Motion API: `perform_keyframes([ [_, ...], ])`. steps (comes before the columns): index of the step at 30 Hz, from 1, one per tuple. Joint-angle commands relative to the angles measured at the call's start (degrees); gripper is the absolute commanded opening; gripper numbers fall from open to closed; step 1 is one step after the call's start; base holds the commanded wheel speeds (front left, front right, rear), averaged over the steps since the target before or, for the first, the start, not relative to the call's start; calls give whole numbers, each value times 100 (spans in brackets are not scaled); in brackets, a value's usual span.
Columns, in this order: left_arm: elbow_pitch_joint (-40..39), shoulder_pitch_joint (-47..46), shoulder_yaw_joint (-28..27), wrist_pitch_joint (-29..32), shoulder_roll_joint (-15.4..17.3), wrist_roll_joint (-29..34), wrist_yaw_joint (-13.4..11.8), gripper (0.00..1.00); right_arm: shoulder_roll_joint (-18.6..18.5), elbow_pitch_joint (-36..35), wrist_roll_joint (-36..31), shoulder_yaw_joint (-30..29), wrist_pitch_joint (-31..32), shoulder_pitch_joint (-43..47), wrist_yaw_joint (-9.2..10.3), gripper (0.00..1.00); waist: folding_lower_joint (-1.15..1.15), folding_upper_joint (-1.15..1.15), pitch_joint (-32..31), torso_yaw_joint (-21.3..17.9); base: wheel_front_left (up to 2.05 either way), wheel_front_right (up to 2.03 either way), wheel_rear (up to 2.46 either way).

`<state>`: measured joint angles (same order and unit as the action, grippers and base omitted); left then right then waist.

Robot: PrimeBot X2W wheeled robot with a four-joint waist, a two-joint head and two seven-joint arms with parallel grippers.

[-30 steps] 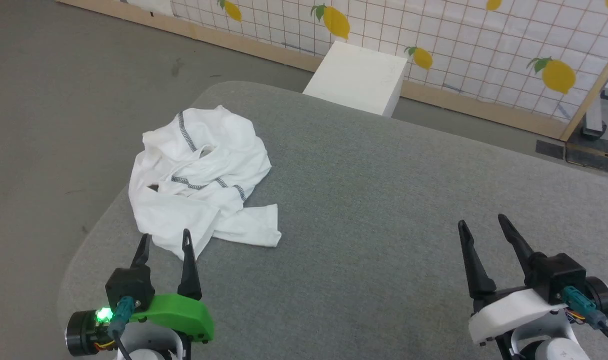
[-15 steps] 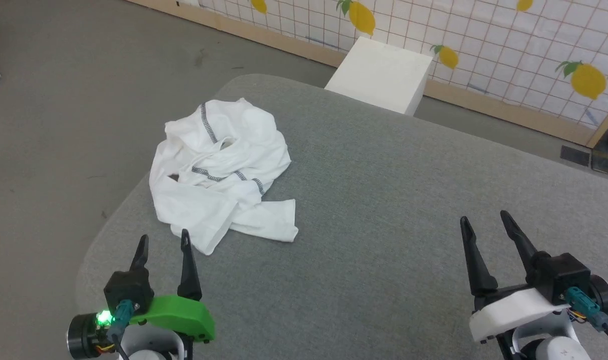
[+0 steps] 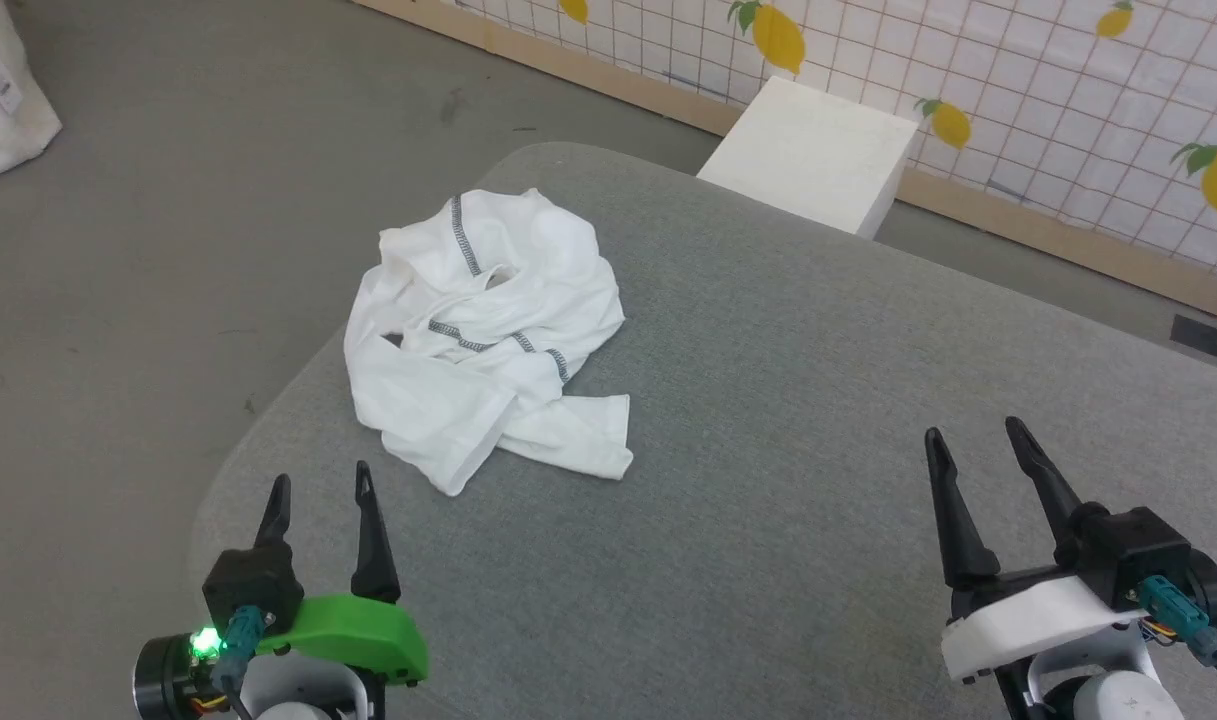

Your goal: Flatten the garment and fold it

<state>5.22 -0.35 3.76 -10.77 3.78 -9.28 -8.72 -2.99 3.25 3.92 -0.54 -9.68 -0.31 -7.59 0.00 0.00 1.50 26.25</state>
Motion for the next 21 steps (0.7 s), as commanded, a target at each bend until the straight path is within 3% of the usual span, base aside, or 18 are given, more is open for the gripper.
perform_keyframes([
  [1,28,-53,-6,-66,19,-72,-51,100,8,24,45,-9,-76,-112,7,100,0,0,5,41,0,0,0],
  [21,78,-87,11,-301,21,-245,-233,100,11,35,111,-25,-249,-169,9,100,0,0,146,387,0,0,0],
])
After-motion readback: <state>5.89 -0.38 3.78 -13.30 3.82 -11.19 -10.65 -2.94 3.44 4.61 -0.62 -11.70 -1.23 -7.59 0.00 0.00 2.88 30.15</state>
